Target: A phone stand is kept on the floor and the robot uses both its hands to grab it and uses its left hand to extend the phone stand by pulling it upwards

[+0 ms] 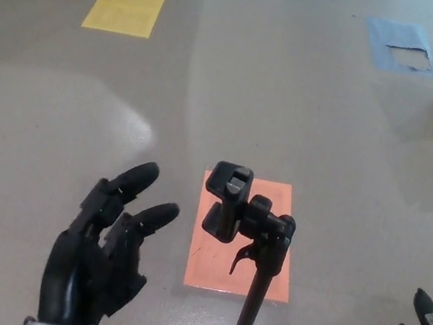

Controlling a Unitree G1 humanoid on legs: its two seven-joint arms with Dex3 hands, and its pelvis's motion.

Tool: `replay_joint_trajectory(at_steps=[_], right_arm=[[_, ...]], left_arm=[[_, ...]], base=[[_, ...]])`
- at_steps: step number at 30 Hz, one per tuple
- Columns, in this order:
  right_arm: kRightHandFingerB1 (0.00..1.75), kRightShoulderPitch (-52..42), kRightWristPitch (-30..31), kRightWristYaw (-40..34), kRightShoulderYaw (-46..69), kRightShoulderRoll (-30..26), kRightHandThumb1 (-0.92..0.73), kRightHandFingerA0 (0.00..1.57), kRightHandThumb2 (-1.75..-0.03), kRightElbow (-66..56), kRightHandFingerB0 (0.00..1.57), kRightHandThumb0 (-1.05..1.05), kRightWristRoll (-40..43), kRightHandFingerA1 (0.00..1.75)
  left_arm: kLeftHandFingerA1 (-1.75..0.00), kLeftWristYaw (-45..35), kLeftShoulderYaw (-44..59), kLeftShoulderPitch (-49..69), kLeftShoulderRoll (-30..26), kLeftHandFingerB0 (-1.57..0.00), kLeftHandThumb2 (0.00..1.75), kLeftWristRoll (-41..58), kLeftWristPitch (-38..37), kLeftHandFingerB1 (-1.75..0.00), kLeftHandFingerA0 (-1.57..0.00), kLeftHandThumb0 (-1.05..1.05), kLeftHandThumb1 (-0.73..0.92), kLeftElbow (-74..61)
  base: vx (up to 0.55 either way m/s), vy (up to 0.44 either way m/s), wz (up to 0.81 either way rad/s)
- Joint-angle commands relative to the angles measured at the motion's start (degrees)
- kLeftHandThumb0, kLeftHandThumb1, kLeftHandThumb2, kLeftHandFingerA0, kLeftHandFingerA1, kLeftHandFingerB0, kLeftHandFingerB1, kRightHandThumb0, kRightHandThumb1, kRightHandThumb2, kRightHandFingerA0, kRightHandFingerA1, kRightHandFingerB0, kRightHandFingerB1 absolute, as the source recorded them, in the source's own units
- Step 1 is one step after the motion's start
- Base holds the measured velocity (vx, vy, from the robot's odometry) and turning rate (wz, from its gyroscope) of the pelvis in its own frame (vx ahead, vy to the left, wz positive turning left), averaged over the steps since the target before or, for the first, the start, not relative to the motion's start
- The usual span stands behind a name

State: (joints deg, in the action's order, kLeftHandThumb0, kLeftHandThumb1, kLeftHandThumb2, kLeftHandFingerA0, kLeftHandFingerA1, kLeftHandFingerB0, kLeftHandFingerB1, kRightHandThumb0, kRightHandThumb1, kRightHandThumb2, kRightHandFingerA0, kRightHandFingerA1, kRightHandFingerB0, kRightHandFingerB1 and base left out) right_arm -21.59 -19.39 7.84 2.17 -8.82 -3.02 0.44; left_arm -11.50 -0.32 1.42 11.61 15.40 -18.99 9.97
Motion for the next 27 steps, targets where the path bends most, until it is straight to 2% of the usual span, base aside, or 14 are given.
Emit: replay_joint_trajectory(at_steps=[1, 2, 5, 6, 9, 10, 11, 16, 17, 19, 20, 21, 22, 27], right_arm=[[0.00, 0.76, 3.10, -0.43, -1.41, 1.11, -0.53, 0.15, -0.85, -0.91, 0.00, -0.88, -0.65, 0.15], [0.00, 0.43, 3.16, -0.43, -1.55, 1.13, -0.53, 0.14, -0.86, -0.87, 0.00, -0.86, -0.74, 0.19], [0.01, -0.41, 3.24, -0.45, -1.84, 1.06, -0.52, 0.13, -0.86, -0.74, 0.00, -0.85, -1.00, 0.24], [0.05, -0.37, 3.51, -0.33, -1.95, 0.96, -0.57, 0.04, -0.60, -0.94, 0.00, -0.75, -1.05, 0.36], [0.03, -0.89, 4.23, 0.18, -2.39, 0.53, -0.51, 0.11, -0.85, -2.17, 0.00, -0.83, -1.31, 0.29], [0.04, -0.75, 4.58, 0.34, -2.51, 0.46, -0.58, 0.03, -0.58, -2.37, 0.00, -0.76, -1.24, 0.38], [0.00, -0.78, 5.46, 0.60, -2.58, 0.21, -0.51, 0.09, -0.86, -2.73, 0.00, -0.85, -1.22, 0.29], [0.00, 0.20, 5.41, 0.94, -2.72, -0.19, -0.51, 0.09, -0.87, -1.63, 0.00, -0.85, -1.38, 0.30], [0.00, 0.45, 6.34, 0.88, -2.83, -0.03, -0.51, 0.08, -0.87, -1.60, 0.00, -0.85, -1.29, 0.30], [0.10, 1.44, 6.86, 0.54, -3.29, 0.16, -0.44, 0.06, -0.72, -1.15, 0.00, -0.81, -2.01, 0.39], [0.10, 1.72, 6.88, 0.40, -3.49, 0.23, -0.44, 0.06, -0.72, -0.97, 0.00, -0.81, -2.35, 0.39], [0.10, 2.75, 6.74, 0.14, -3.83, 0.26, -0.44, 0.06, -0.73, 0.02, 0.00, -0.81, -3.08, 0.39], [0.00, 3.32, 7.19, -0.09, -4.38, 0.20, -0.51, 0.08, -0.88, 0.28, 0.00, -0.86, -4.06, 0.33], [0.00, 4.19, 7.99, -0.99, -6.75, 0.86, -0.51, 0.08, -0.88, 2.07, 0.00, -0.86, -6.34, 0.32]], left_arm=[[-0.75, 1.02, -1.40, -3.07, 2.03, -0.11, 1.09, -0.66, 1.24, -0.59, -0.17, -1.05, 0.59, 2.93], [-0.87, 0.85, -1.83, -2.73, 2.23, -0.12, 0.68, -0.57, 1.11, -0.67, -0.16, -1.05, 0.81, 3.07], [-0.87, 0.17, -3.14, -1.73, 2.61, -0.13, 0.68, -0.07, 0.31, -0.67, -0.16, -1.05, 0.79, 3.53], [-0.88, -0.31, -3.64, -1.70, 2.50, -0.16, 0.67, -0.10, 0.05, -0.69, -0.15, -1.05, 0.76, 3.44], [-0.83, -0.80, -5.83, -0.96, 1.50, -0.18, 0.71, -1.26, 0.06, -0.67, -0.13, -1.05, 0.76, 2.10], [-0.83, -0.80, -6.15, -1.15, 1.17, -0.18, 0.71, -1.40, 0.03, -0.67, -0.10, -1.05, 0.75, 2.05], [-0.81, -1.09, -6.46, -1.81, 0.95, -0.22, 0.68, -1.98, -1.35, -0.65, -0.10, -1.05, 0.74, 3.18], [-0.78, -2.04, -6.03, -5.43, -0.33, -0.24, 0.68, -2.30, -2.88, -0.63, -0.12, -1.05, 0.73, 6.85], [-0.71, -2.03, -6.18, -6.51, -0.55, -0.20, 1.05, -2.58, -2.19, -0.62, -0.11, -1.05, 0.50, 6.83], [-0.69, -2.31, -6.48, -8.22, -0.26, -0.20, 1.06, -2.43, -1.42, -0.63, -0.06, -1.05, 0.52, 7.07], [-0.69, -2.45, -6.60, -8.63, -0.10, -0.20, 1.06, -2.32, -1.16, -0.63, -0.06, -1.05, 0.52, 7.10], [-0.78, -2.26, -6.58, -9.42, 0.48, -0.22, 0.70, -1.91, -0.72, -0.63, -0.08, -1.05, 0.76, 7.30], [-0.78, -2.18, -6.72, -10.02, 1.08, -0.22, 0.72, -1.50, -0.15, -0.62, -0.07, -1.05, 0.79, 7.65], [-0.78, -2.27, -8.97, -11.28, 2.33, -0.22, 0.74, -1.67, 1.81, -0.63, -0.07, -1.05, 0.76, 8.08]], base=[[0.00, 0.000, 0.00], [0.00, 0.000, 0.00], [0.00, 0.000, 0.00], [0.00, 0.000, 0.00], [0.00, 0.000, 0.00], [0.00, 0.000, 0.00], [0.00, 0.000, 0.00], [0.00, 0.000, 0.00], [0.00, 0.000, 0.00], [0.00, 0.000, 0.00], [0.00, 0.000, 0.00], [0.00, 0.000, 0.00], [0.00, 0.000, 0.00], [0.00, 0.000, 0.00]])
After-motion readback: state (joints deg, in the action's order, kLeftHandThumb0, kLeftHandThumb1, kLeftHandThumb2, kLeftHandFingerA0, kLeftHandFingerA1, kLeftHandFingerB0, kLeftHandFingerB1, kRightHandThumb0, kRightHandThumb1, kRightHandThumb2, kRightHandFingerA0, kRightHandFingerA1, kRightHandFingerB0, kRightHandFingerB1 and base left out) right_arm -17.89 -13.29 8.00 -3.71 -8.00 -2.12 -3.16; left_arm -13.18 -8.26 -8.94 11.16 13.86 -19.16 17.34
